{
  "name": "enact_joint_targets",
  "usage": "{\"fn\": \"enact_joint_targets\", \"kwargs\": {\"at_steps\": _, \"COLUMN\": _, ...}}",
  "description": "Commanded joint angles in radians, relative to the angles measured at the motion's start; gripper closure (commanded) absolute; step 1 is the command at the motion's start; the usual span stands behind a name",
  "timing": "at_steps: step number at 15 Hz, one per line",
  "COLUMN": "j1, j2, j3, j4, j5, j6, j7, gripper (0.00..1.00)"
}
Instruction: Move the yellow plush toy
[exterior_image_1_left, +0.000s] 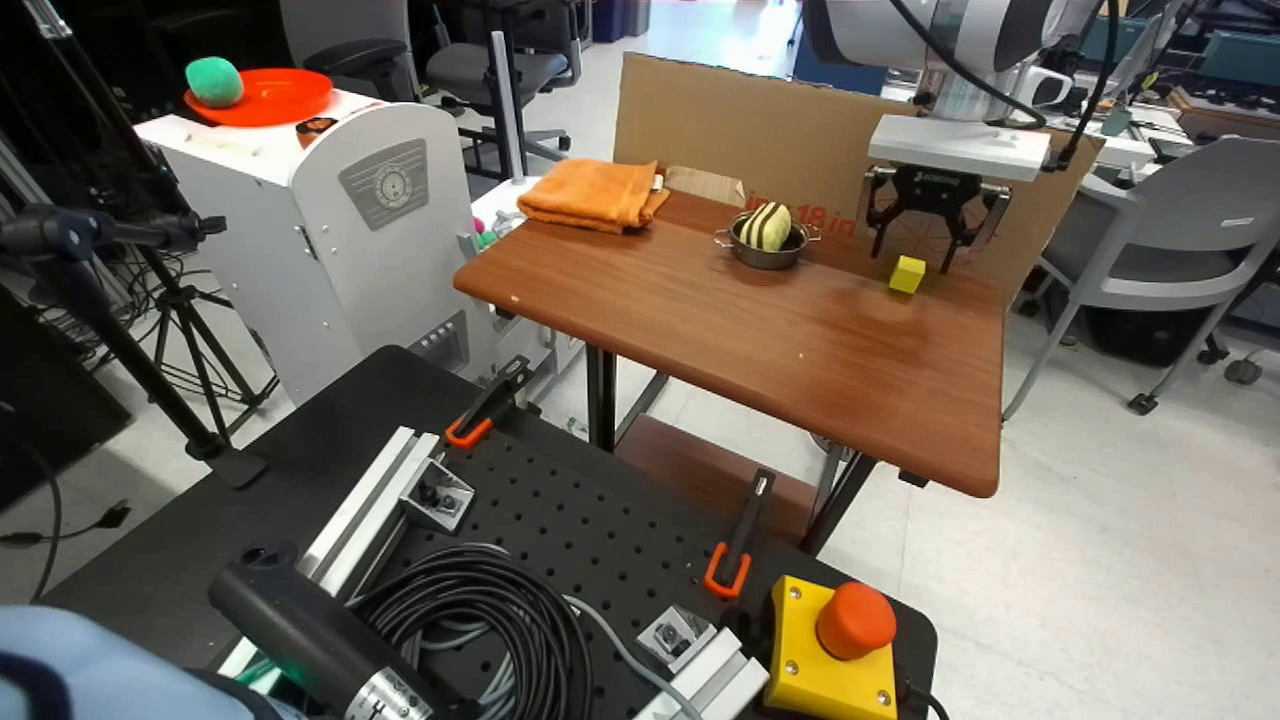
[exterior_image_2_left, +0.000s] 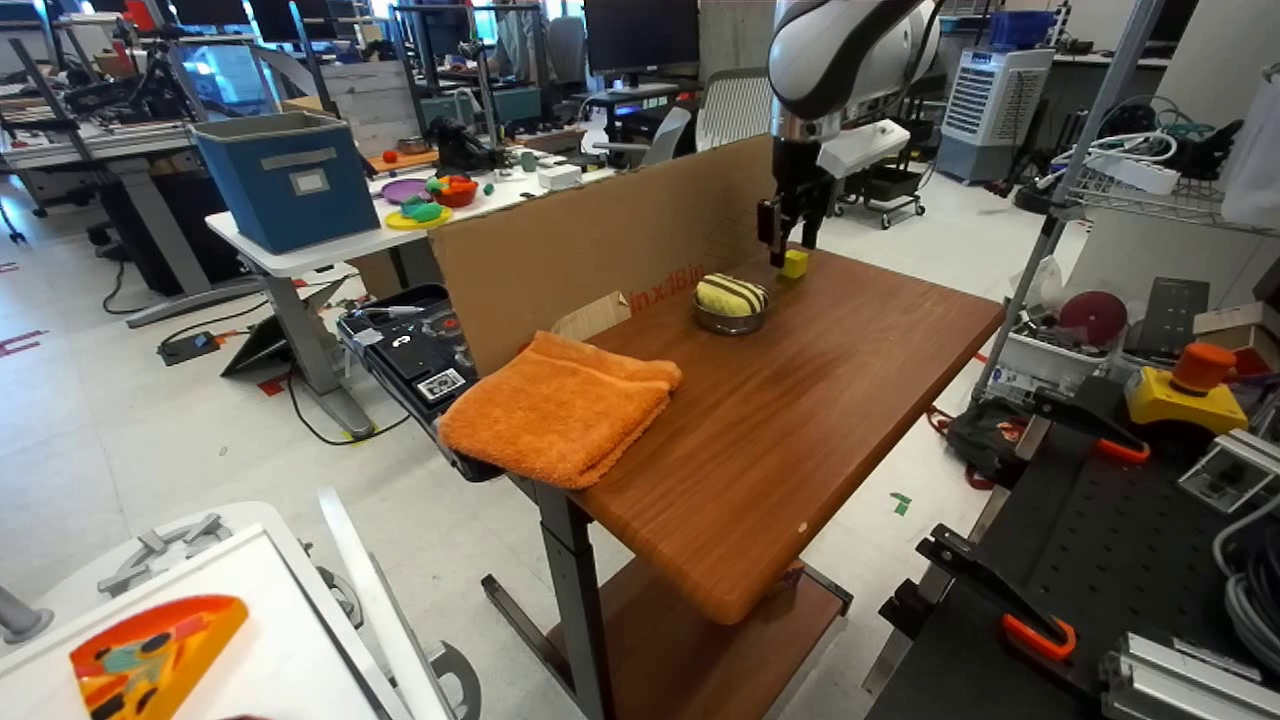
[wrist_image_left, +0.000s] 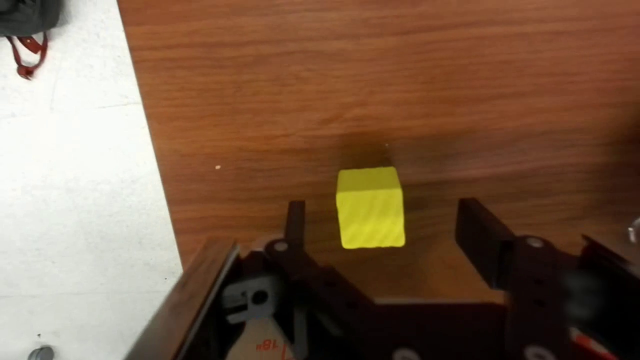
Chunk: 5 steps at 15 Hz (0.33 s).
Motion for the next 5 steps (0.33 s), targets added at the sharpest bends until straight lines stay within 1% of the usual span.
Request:
{"fn": "enact_joint_targets", "kwargs": {"at_steps": 1, "j1": 0.032, "j2": -0.175, "j3": -0.054, "j4": -0.158, "j5": -0.043, "j6": -0.121, "j7": 0.076, "gripper": 0.00}}
{"fn": "enact_joint_targets", "kwargs": {"at_steps": 2, "j1": 0.001, "j2": -0.057, "j3": -0.009, "j4": -0.034, "j5": -0.014, "j6": -0.073, "j7": 0.022, "gripper": 0.08}}
{"fn": "enact_joint_targets", "kwargs": {"at_steps": 3, "j1": 0.006, "j2": -0.094, "j3": -0.022, "j4": -0.065, "j5": -0.022, "j6": -0.101, "j7": 0.040, "gripper": 0.01}}
{"fn": "enact_joint_targets", "kwargs": {"at_steps": 5, "j1": 0.009, "j2": -0.146, "j3": -0.034, "j4": -0.114, "j5": -0.029, "j6": -0.113, "j7": 0.051, "gripper": 0.00}}
